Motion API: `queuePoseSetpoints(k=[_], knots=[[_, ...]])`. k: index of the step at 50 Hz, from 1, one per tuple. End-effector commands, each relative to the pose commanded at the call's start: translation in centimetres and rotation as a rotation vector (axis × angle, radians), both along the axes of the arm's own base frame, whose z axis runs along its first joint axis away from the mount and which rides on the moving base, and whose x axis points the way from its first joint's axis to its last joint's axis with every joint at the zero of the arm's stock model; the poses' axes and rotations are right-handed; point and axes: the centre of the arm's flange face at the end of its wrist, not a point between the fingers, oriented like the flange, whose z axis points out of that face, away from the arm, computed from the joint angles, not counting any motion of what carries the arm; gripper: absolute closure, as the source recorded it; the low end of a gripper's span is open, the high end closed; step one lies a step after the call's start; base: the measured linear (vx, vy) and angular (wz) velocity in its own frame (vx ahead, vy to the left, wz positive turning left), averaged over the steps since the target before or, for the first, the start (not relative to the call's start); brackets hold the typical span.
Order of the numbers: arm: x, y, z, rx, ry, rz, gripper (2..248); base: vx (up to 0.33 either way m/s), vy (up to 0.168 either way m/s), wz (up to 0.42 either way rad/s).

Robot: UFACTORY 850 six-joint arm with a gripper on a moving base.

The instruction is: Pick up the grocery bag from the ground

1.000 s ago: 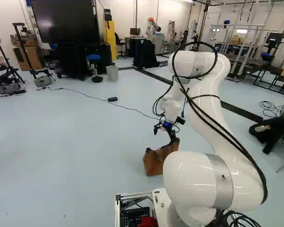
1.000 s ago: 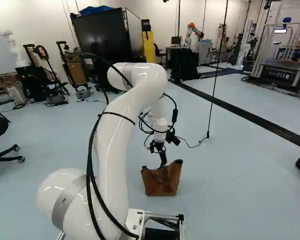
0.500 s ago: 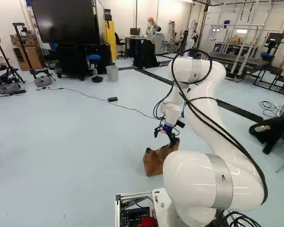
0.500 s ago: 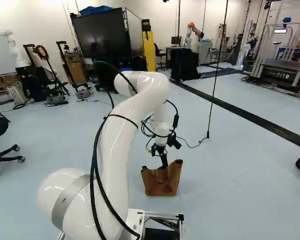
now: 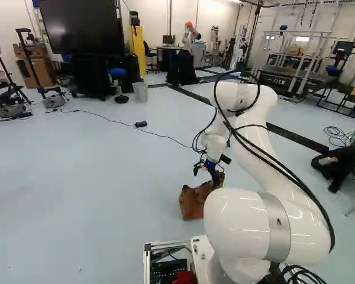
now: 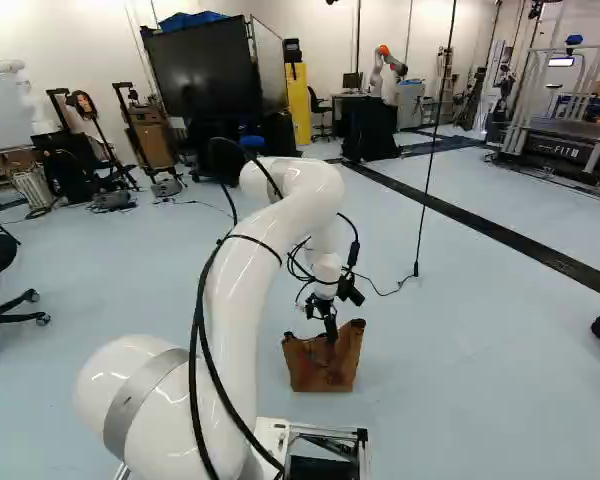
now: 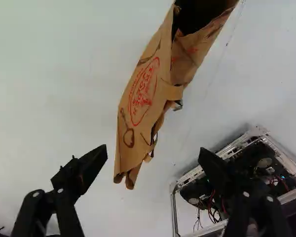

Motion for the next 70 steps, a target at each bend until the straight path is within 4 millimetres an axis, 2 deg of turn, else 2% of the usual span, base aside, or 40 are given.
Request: queuePoseSetpoints(k=[40, 70], knots=[[0.3, -1.6, -6.2, 0.007, 0.021, -0.025, 3, 0.0, 0.0, 0.0], [0.4, -1.8, -10.8, 0.01, 0.031, -0.028, 3, 0.0, 0.0, 0.0]])
